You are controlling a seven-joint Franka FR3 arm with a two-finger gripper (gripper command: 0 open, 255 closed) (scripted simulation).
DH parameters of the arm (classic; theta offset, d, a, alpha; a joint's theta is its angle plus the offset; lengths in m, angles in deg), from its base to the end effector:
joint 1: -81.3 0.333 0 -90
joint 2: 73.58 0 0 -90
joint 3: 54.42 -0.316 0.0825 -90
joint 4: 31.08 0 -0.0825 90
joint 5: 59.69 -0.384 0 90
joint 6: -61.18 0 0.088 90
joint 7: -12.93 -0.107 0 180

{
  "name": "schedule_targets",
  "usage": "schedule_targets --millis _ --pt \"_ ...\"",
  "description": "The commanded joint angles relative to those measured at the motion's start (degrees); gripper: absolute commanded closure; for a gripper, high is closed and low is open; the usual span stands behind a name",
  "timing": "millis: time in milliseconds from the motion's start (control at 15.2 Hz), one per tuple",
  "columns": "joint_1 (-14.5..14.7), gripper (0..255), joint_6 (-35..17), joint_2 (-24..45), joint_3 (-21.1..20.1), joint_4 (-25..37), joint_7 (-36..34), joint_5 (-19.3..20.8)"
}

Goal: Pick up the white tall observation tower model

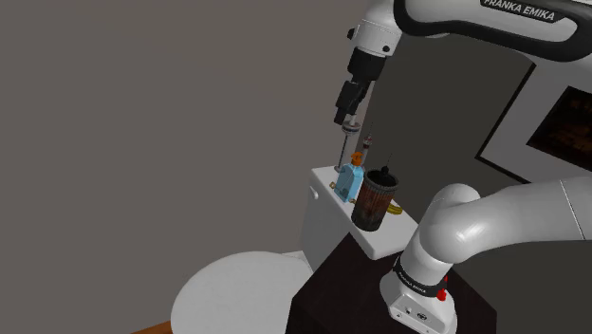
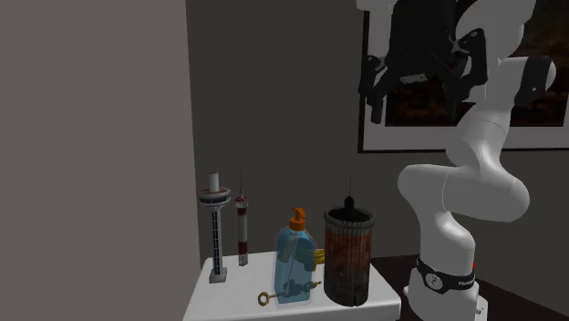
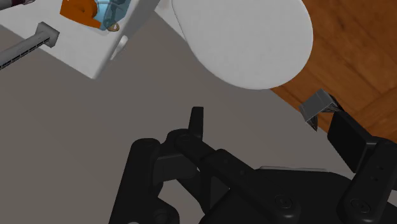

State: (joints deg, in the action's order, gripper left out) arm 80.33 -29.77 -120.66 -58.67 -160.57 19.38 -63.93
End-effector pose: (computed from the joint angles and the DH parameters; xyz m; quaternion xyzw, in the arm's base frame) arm 0.2968 0.0349 0.6473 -0.9943 -0.0769 -0.0740 0.0070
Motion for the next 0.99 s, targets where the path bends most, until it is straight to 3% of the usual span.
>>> schedule_targets --millis 0,924 --pt "0.0 0 0.0 0.0 0.0 0.0 0.0 0.0" --pt "-3.4 0 -9.6 10.6 17.2 1.1 20.2 8.4"
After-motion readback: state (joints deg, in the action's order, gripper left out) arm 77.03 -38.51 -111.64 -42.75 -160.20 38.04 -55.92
